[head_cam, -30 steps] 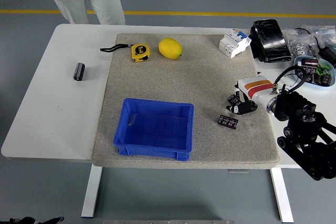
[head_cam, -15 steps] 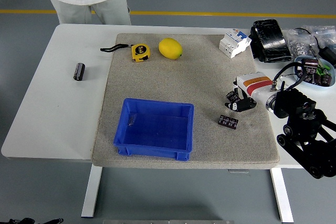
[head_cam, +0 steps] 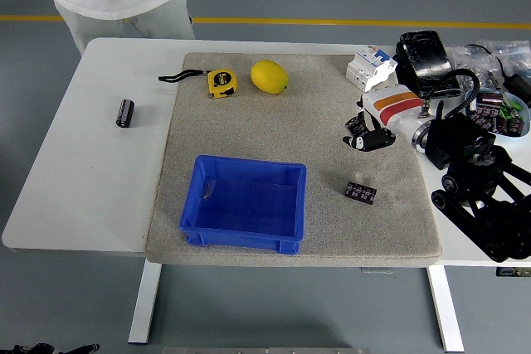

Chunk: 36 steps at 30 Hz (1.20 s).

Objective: Pick up the battery,place it into the box

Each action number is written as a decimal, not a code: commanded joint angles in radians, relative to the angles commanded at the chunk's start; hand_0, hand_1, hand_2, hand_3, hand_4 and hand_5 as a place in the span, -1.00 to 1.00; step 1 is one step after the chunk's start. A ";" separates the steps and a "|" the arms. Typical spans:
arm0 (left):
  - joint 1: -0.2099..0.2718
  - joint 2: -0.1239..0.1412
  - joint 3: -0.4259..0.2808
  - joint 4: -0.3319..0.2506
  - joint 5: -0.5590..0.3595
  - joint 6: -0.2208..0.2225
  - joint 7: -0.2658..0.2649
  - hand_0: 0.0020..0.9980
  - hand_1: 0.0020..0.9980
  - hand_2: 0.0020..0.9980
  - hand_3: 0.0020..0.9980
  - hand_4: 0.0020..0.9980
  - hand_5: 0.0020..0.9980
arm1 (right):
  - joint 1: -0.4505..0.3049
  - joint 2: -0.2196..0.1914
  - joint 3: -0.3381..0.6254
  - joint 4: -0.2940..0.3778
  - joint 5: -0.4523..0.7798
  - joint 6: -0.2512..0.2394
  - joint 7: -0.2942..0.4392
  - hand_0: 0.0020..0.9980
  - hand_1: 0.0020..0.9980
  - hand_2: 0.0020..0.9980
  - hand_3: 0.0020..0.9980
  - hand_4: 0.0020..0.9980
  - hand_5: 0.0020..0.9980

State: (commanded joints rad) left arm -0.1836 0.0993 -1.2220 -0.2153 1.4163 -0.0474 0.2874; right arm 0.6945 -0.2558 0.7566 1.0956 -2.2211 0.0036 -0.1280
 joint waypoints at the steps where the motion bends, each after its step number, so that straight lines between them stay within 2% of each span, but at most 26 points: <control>1: 0.000 0.000 0.000 0.000 0.000 0.000 0.000 0.61 0.64 0.70 0.41 0.55 0.35 | 0.007 0.003 -0.004 0.008 0.001 0.004 -0.002 -0.95 -0.73 -0.54 -0.60 0.56 -0.03; 18: -0.002 0.006 -0.008 -0.004 0.012 -0.002 0.008 0.61 0.64 0.70 0.41 0.55 0.35 | 0.112 0.045 -0.129 0.247 0.063 0.083 -0.042 -0.95 -0.73 -0.54 -0.60 0.55 -0.05; 25: -0.004 0.008 -0.006 -0.006 0.011 -0.002 0.012 0.62 0.64 0.70 0.41 0.55 0.35 | 0.135 0.077 -0.181 0.354 0.097 0.106 -0.052 -0.94 -0.73 -0.54 -0.60 0.55 -0.05; 30: -0.005 0.009 -0.002 -0.007 0.008 -0.003 0.014 0.62 0.64 0.70 0.41 0.55 0.35 | 0.153 0.109 -0.240 0.352 0.131 0.103 -0.049 -0.94 -0.73 -0.54 -0.60 0.55 -0.05; 31: -0.005 0.009 -0.001 -0.008 0.008 -0.003 0.015 0.63 0.64 0.70 0.41 0.55 0.35 | 0.157 0.117 -0.253 0.342 0.135 0.100 -0.047 -0.89 -0.64 -0.37 -0.32 0.61 -0.12; 36: -0.007 0.009 0.006 -0.010 0.002 -0.003 0.018 0.63 0.64 0.70 0.41 0.55 0.35 | 0.159 0.145 -0.284 0.287 0.157 0.087 -0.031 -0.89 -0.64 -0.37 -0.32 0.61 -0.12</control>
State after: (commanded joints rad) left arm -0.1908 0.1086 -1.2164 -0.2252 1.4185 -0.0507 0.3051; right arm 0.8540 -0.1107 0.4724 1.3825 -2.0643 0.0906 -0.1590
